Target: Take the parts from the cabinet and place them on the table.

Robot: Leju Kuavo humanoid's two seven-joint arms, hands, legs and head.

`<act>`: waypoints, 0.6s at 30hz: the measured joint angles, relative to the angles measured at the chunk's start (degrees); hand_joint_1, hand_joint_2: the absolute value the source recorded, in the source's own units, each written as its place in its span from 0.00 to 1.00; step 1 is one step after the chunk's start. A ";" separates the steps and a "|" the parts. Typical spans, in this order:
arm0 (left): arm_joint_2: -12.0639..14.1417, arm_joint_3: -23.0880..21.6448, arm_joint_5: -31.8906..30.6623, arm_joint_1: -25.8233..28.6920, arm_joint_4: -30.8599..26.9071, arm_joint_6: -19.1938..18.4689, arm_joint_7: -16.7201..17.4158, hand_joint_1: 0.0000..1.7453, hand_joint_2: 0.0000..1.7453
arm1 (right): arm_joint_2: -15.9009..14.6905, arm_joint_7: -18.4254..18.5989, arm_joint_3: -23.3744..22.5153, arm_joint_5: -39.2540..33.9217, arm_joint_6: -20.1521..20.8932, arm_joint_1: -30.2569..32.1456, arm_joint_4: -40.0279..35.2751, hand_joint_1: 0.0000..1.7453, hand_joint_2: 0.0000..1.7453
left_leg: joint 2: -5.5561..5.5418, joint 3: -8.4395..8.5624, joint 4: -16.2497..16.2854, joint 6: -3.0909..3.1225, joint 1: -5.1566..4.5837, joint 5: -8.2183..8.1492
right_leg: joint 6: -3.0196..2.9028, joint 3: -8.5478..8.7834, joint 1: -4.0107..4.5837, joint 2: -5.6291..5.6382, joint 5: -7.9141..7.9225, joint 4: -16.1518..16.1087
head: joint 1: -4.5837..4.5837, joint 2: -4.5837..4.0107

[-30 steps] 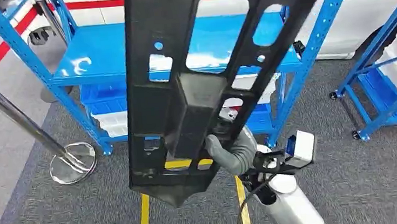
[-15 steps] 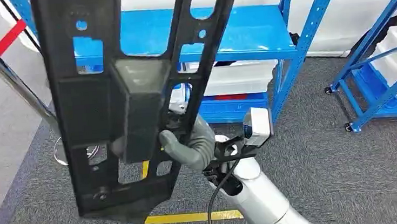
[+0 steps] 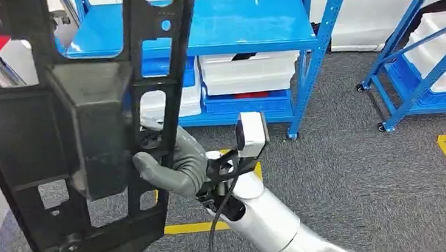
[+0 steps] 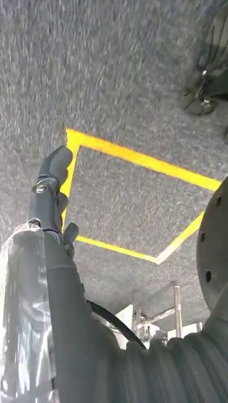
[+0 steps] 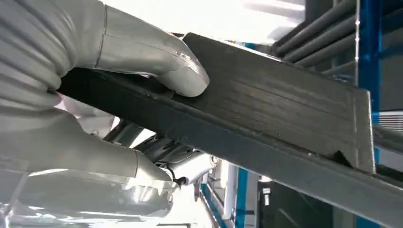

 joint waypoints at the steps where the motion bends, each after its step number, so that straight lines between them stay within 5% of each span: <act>1: 0.00 0.00 -0.04 0.01 0.00 0.24 -0.33 0.00 1.00 | 0.15 0.04 0.37 -0.57 -0.33 -0.33 0.28 1.00 1.00 | -0.01 -1.14 4.18 -0.13 0.02 -3.51 | -0.05 -0.79 0.13 -0.02 0.59 0.02 | 0.00 0.00; 2: 0.00 0.00 -0.40 0.00 0.00 0.48 -0.59 0.00 1.00 | 0.20 0.09 0.72 -1.42 -0.52 -0.62 0.59 1.00 1.00 | -0.02 -2.29 8.74 -0.30 0.02 -6.03 | -0.18 -1.54 0.24 -0.01 0.90 0.00 | 0.02 0.00; 3: 0.00 0.00 -0.68 0.01 0.00 0.68 -0.59 0.00 1.00 | 0.22 0.17 1.09 -2.33 -0.41 -0.87 0.96 1.00 1.00 | -0.02 -3.02 12.32 -0.55 0.04 -6.90 | -0.14 -2.23 0.31 -0.07 1.42 0.02 | 0.02 0.00; 4: 0.00 0.00 -0.77 0.07 0.00 0.85 -0.72 0.00 1.00 | 0.26 0.26 1.42 -2.82 -0.44 -1.16 1.40 1.00 1.00 | -0.02 -3.17 14.65 -0.74 0.06 -5.82 | -0.08 -2.96 0.32 -0.54 1.94 0.13 | 0.00 0.00; 5: 0.00 0.00 -0.90 0.12 0.00 1.01 -1.07 0.00 1.00 | 0.28 0.28 1.68 -2.86 -0.63 -1.35 1.68 1.00 1.00 | -0.02 -2.34 14.66 -0.96 0.17 -3.10 | 0.09 -3.72 0.26 -0.76 2.39 0.32 | 0.00 0.00; 7: 0.00 0.00 -1.03 0.10 0.00 1.48 -1.88 0.00 1.00 | 0.28 0.28 2.16 -2.84 -0.61 -1.61 2.07 1.00 1.00 | 0.40 2.51 7.78 -1.41 0.64 0.93 | 0.62 -4.84 -0.02 -1.40 2.88 0.93 | 0.00 0.00; 8: -0.04 0.02 -1.03 0.09 0.00 1.53 -2.03 0.00 1.00 | 0.33 0.28 2.36 -2.84 -0.61 -1.74 2.19 1.00 1.00 | 1.60 5.79 2.45 -1.86 0.92 0.54 | 0.89 -5.18 0.02 -1.68 2.94 1.45 | 0.00 0.00; 9: -0.28 0.02 -1.05 0.00 -0.02 1.53 -2.12 0.00 1.00 | 0.37 0.26 2.47 -2.84 -0.61 -1.86 2.25 1.00 1.00 | 2.40 8.37 -0.97 -1.89 0.01 -1.69 | 1.24 -5.65 0.32 -1.96 2.97 1.83 | 0.00 0.00; 10: -0.39 0.00 -1.05 -0.05 -0.02 1.55 -2.23 0.00 1.00 | 0.44 0.28 2.53 -2.82 -0.63 -2.02 2.32 1.00 1.00 | 2.17 8.86 -2.69 -0.71 0.07 -2.57 | 1.49 -5.71 0.52 -2.40 3.16 2.05 | 0.00 0.00; 13: -0.66 0.00 -1.22 0.07 -0.02 1.66 -2.65 0.00 1.00 | 0.48 0.22 2.93 -2.69 -0.83 -2.25 2.45 1.00 1.00 | 0.88 8.04 -2.89 0.74 0.10 -2.20 | 2.26 -5.90 0.46 -3.60 3.76 2.20 | 0.00 0.00; 15: -0.66 0.00 -1.40 -0.14 -0.02 1.86 -2.43 0.00 1.00 | 0.46 0.02 3.08 -2.49 -1.09 -2.33 2.45 1.00 1.00 | 0.33 7.74 -3.01 1.79 0.29 -1.55 | 2.92 -7.25 0.01 -1.07 0.69 5.17 | 0.02 0.00; 18: -0.66 0.00 -1.36 -0.38 -0.02 2.49 -1.09 0.00 1.00 | 0.26 -0.02 3.45 -2.38 -1.55 -2.26 2.45 1.00 1.00 | -0.73 6.99 -2.92 2.43 0.05 -1.01 | 3.29 -13.00 0.05 0.08 -5.91 19.32 | 0.02 0.00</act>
